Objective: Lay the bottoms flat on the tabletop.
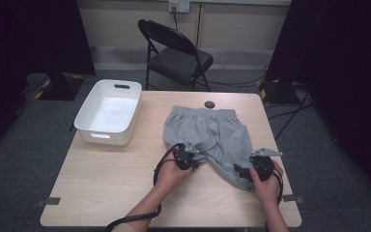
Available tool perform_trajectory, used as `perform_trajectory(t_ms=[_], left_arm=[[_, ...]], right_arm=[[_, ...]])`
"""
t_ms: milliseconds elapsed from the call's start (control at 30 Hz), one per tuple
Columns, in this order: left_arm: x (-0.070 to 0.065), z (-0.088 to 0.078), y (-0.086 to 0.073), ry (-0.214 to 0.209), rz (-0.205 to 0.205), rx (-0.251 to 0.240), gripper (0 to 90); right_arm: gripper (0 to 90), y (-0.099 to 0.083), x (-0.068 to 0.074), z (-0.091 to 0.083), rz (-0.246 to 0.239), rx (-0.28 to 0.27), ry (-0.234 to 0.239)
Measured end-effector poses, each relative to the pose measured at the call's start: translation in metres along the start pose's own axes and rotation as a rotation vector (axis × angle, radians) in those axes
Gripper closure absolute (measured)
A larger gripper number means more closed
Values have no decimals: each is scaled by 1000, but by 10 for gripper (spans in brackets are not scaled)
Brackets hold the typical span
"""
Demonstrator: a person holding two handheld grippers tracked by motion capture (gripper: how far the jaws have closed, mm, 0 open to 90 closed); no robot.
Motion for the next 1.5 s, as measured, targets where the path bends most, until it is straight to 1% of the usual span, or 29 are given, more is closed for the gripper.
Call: perform_trajectory(t_ms=[33, 67, 100, 267, 300, 333, 400, 700, 767, 867, 1033, 1133, 1167, 1233, 1267, 1300, 1333, 1367, 1400, 1433, 1467, 1500], left_arm=[[0, -1, -1, -4, -4, 7, 869], [0, -2, -2, -6, -5, 9, 870], [0, -3, -2, -11, -8, 10, 871], [-1, -8, -6, -25, -7, 31, 872], [0, -10, -7, -27, -1, 40, 872], [0, -11, -8, -30, -7, 40, 872], [1, -13, -10, -34, 0, 48, 872], [4, -28, -23, -57, 9, 77, 874], [5, -30, -26, -60, 15, 77, 874], [8, -34, -32, -75, 0, 67, 874], [9, -37, -34, -75, -4, 75, 874], [9, -38, -35, -78, 2, 74, 873], [10, -39, -35, -80, 1, 70, 859], [9, -40, -33, -87, -9, 52, 799], [9, -41, -31, -82, -14, 43, 738], [8, -41, -28, -76, -19, 27, 711], [7, -42, -25, -79, -6, 17, 711], [4, -41, -22, -81, -1, 6, 682], [2, -40, -18, -79, 3, -7, 631], [0, -38, -14, -80, 13, -21, 621], [-3, -35, -11, -80, 22, -23, 621], [-5, -31, -8, -73, 31, -28, 556]], right_arm=[[198, -1, 1, 1, -11, -1, -6], [199, -2, 2, 2, -36, 7, -23], [197, -2, 3, 2, -43, 10, -28], [196, -2, 3, 2, -50, 13, -35], [196, -2, 3, 2, -50, 13, -35], [196, -2, 3, 2, -50, 13, -34], [196, -2, 3, 2, -51, 13, -34], [197, -2, 4, 2, -53, 15, -35], [197, -2, 4, 2, -54, 15, -34], [197, -2, 4, 2, -54, 15, -35], [197, -2, 4, 2, -55, 15, -35], [197, -2, 4, 2, -55, 15, -35], [197, -2, 4, 2, -55, 15, -35], [197, -2, 4, 2, -55, 15, -35], [197, -2, 4, 2, -55, 15, -35], [197, -2, 4, 2, -55, 15, -35], [197, -2, 4, 2, -55, 15, -35], [197, -2, 4, 2, -56, 15, -35], [197, -2, 4, 2, -56, 15, -35], [197, -2, 4, 2, -54, 15, -35], [197, -2, 4, 2, -54, 15, -35], [197, -2, 4, 2, -54, 15, -35]])
Point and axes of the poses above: each handheld gripper's, and its own axes: z roughly forward along the jaws, y roughly out of its top, x roughly to its left, the point moved 4 cm from there along z, roughly forward along the jaws, and after that the axes turned 9 degrees about y, right-handed, at the moved point
